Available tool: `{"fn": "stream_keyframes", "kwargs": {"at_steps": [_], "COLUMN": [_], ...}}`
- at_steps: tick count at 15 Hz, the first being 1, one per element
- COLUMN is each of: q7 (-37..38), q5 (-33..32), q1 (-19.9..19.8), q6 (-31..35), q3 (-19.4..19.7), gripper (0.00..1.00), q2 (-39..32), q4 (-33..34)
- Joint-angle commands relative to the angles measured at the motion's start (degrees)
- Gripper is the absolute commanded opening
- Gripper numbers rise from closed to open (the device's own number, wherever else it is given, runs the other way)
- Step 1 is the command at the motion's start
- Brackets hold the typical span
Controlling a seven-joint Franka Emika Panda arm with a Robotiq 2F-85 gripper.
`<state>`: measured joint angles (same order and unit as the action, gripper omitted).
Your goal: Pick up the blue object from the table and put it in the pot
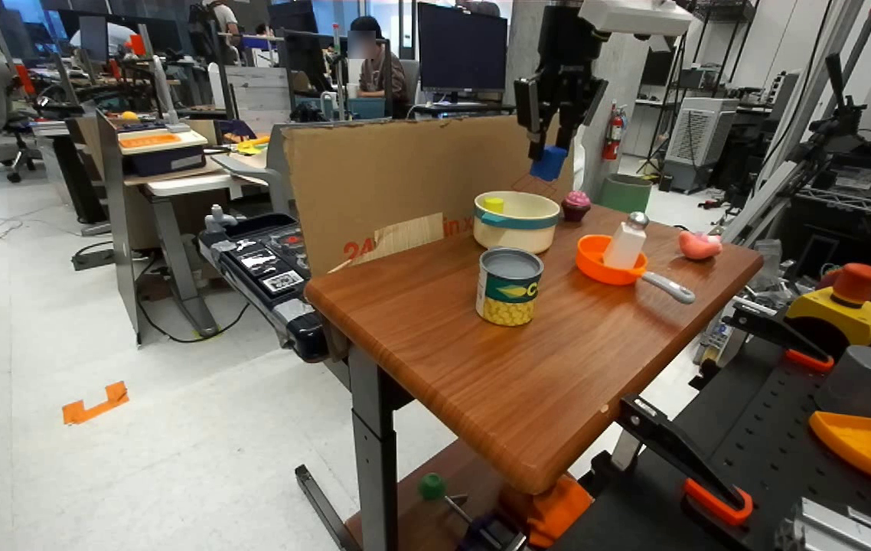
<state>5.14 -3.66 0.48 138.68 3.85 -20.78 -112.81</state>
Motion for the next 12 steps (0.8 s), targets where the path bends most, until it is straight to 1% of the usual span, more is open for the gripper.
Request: {"fn": "stream_keyframes", "kwargs": {"at_steps": [1,3,7,12], "q7": [3.79,5.03,5.69,3.03], "q5": [-1.90,-2.26,-2.28,-1.67], "q1": [1.35,1.73,1.85,0.96], "q6": [-1.33,-1.07,2.55,0.70], "q3": [0.29,0.26,0.17,-0.19], "gripper": [0.22,0.22,0.22,0.22], "q2": [-1.69,-2.25,-2.52,-3.10], "q4": [3.46,4.14,2.81,1.97]}}
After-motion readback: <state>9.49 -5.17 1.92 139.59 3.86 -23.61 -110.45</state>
